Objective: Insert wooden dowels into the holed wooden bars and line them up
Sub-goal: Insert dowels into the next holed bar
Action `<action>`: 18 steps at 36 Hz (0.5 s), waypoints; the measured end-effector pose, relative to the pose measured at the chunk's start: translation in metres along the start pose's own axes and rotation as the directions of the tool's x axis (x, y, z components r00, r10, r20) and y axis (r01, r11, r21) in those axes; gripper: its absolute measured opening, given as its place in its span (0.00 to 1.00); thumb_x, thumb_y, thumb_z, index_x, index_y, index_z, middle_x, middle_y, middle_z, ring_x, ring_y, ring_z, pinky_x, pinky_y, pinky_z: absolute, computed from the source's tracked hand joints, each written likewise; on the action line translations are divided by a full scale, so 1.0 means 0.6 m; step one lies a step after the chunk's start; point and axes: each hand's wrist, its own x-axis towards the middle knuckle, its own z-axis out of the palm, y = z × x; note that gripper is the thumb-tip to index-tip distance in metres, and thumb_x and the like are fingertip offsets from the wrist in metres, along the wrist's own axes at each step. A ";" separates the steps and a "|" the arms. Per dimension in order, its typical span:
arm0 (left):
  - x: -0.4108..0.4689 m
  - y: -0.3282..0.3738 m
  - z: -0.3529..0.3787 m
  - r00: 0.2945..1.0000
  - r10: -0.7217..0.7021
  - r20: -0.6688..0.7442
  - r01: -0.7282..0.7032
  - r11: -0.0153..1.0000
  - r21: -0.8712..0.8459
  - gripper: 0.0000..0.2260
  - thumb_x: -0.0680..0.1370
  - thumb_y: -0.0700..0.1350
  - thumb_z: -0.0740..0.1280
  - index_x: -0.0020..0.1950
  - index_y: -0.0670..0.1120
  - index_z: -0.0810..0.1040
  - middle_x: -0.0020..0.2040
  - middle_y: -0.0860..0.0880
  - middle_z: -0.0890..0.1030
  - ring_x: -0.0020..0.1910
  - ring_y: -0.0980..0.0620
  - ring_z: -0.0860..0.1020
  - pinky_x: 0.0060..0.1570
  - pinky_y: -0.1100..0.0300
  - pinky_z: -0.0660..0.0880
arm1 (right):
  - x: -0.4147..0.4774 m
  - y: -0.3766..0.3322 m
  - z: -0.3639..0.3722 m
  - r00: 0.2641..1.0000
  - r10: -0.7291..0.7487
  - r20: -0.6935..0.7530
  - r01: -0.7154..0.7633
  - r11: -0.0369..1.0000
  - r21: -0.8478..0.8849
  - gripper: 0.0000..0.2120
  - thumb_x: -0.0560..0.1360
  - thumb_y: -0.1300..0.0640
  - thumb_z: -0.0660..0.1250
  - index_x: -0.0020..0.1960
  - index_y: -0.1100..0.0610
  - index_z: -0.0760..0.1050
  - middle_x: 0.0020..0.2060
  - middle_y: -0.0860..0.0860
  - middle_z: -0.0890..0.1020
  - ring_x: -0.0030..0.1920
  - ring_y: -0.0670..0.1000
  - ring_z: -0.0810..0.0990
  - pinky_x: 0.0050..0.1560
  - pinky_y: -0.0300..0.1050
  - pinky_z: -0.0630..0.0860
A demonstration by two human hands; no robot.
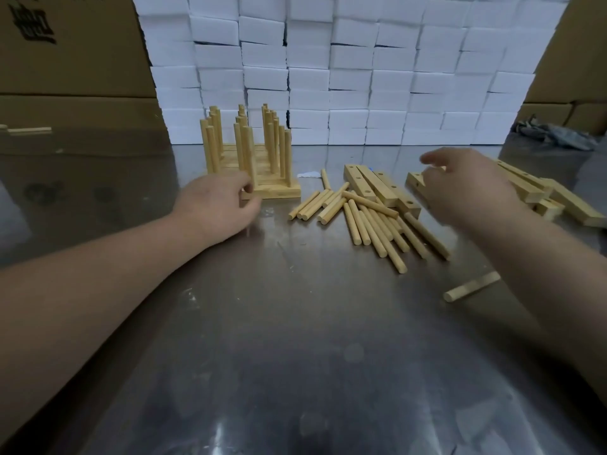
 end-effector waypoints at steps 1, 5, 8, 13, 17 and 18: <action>-0.001 0.007 0.001 0.999 -0.003 0.035 0.004 1.000 -0.024 0.11 0.76 0.54 0.59 0.51 0.51 0.75 0.46 0.52 0.77 0.44 0.50 0.74 0.39 0.58 0.67 | 0.009 0.009 -0.001 0.999 0.036 0.011 -0.035 0.993 -0.117 0.20 0.78 0.54 0.53 0.69 0.48 0.68 0.63 0.55 0.74 0.54 0.58 0.76 0.55 0.55 0.74; -0.005 0.052 0.012 0.975 -0.145 0.167 0.177 0.965 -0.194 0.12 0.77 0.56 0.58 0.50 0.54 0.79 0.47 0.55 0.79 0.45 0.53 0.76 0.42 0.60 0.70 | 0.024 0.031 0.016 0.976 0.163 0.144 -0.090 0.905 -0.415 0.20 0.78 0.53 0.54 0.69 0.53 0.68 0.59 0.58 0.74 0.54 0.60 0.74 0.57 0.57 0.73; -0.002 0.097 0.028 0.944 -0.224 0.244 0.286 0.922 -0.261 0.16 0.77 0.56 0.58 0.39 0.49 0.81 0.35 0.54 0.80 0.36 0.54 0.77 0.41 0.59 0.74 | 0.019 0.039 0.031 0.960 0.166 0.226 -0.050 0.894 -0.444 0.17 0.77 0.54 0.56 0.65 0.54 0.70 0.50 0.56 0.78 0.50 0.57 0.76 0.59 0.58 0.72; 0.008 0.130 0.042 0.928 -0.276 0.251 0.315 0.940 -0.133 0.12 0.74 0.54 0.64 0.48 0.47 0.81 0.42 0.48 0.81 0.41 0.49 0.77 0.38 0.58 0.73 | 0.026 0.050 0.034 0.980 0.130 0.151 -0.059 0.914 -0.401 0.17 0.78 0.56 0.57 0.66 0.52 0.69 0.50 0.56 0.78 0.48 0.57 0.77 0.52 0.55 0.76; 0.021 0.135 0.034 0.895 -0.312 0.320 0.369 0.919 -0.138 0.12 0.73 0.53 0.68 0.44 0.45 0.80 0.36 0.48 0.81 0.36 0.49 0.79 0.35 0.59 0.74 | 0.029 0.050 0.025 0.988 0.151 0.043 -0.123 0.914 -0.385 0.18 0.77 0.58 0.59 0.67 0.54 0.70 0.52 0.58 0.77 0.46 0.58 0.77 0.45 0.52 0.78; 0.023 0.137 0.032 0.890 -0.320 0.325 0.375 0.919 -0.123 0.11 0.73 0.53 0.68 0.42 0.44 0.80 0.34 0.48 0.80 0.34 0.50 0.77 0.32 0.60 0.73 | 0.027 0.050 0.024 0.983 0.175 0.060 -0.133 0.893 -0.430 0.17 0.76 0.57 0.60 0.65 0.56 0.71 0.50 0.59 0.76 0.47 0.58 0.76 0.47 0.53 0.78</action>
